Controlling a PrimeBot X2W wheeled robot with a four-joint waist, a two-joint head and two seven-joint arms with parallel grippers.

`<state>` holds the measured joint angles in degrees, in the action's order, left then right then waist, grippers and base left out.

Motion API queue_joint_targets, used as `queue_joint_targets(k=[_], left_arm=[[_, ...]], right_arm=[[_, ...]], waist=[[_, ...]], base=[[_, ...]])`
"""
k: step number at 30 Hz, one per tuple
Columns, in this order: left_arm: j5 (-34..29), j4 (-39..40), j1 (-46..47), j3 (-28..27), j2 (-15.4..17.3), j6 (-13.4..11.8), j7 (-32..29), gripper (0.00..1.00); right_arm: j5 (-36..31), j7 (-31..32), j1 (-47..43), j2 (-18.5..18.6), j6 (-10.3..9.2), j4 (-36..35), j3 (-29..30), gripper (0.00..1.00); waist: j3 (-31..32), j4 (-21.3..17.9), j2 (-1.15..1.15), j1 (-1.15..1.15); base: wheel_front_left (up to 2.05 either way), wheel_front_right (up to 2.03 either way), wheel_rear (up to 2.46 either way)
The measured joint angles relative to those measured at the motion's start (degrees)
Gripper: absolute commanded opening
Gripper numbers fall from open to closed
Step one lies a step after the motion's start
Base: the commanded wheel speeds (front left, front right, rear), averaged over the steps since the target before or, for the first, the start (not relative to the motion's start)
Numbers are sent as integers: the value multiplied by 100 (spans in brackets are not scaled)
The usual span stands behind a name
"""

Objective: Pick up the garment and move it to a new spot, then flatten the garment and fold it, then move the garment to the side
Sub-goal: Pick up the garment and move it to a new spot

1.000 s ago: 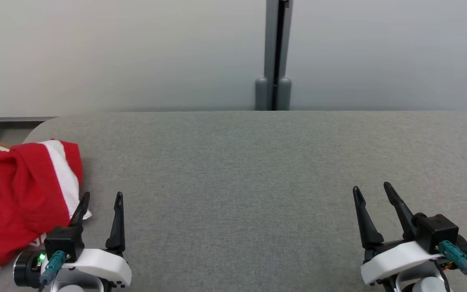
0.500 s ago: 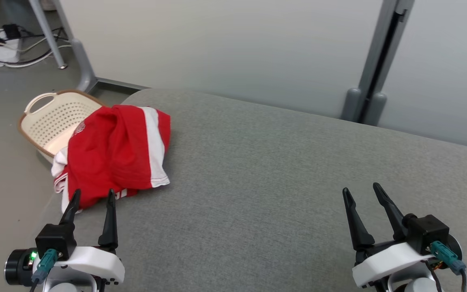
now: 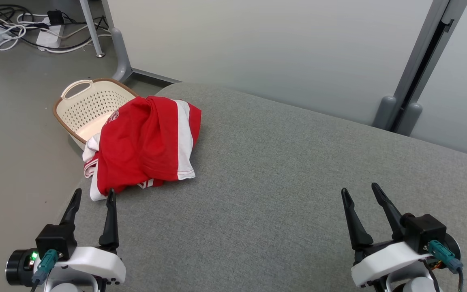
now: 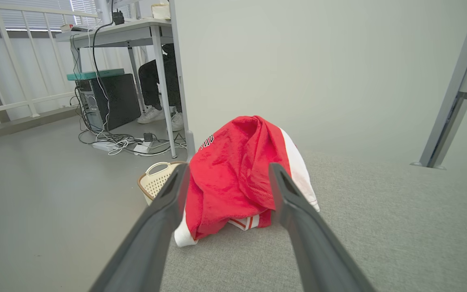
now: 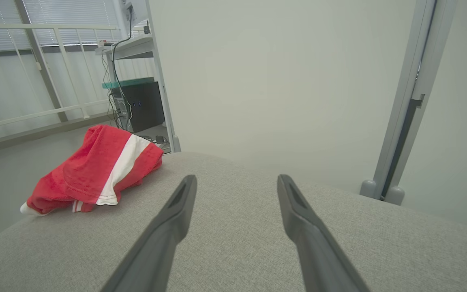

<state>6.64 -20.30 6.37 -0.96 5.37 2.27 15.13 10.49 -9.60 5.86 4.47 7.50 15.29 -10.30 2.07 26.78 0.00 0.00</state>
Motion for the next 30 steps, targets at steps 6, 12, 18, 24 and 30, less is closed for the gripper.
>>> queue_joint_targets(k=[6, 12, 18, 24, 30], left_arm=[[2, -16, 22, -1, -3, 1, 0, 100], [1, -170, 288, 107, -36, 69, 0, 100], [141, -502, 894, 185, -120, 122, 0, 100], [387, -1493, 2077, 84, -142, 127, 0, 100], [511, -2855, 2976, -64, 91, 127, -115, 100]], right_arm=[[-76, 29, -1, -7, 0, -15, 25, 100], [-91, 109, 2, 25, 0, -121, 46, 100], [-198, 387, 309, 264, 0, -503, 18, 100], [-289, 686, 833, 606, 0, -1042, -115, 100], [-287, 735, 1027, 744, 0, -1199, -89, 100]], waist=[[-18, -23, 0, 0], [-133, -56, 0, 0], [-589, -174, 0, 0], [-1451, -490, 0, 0], [-2104, -882, 0, 0]], base=[[0, 0, 0], [0, 0, 0], [0, 0, 0], [0, 0, 0], [0, 0, 0]])
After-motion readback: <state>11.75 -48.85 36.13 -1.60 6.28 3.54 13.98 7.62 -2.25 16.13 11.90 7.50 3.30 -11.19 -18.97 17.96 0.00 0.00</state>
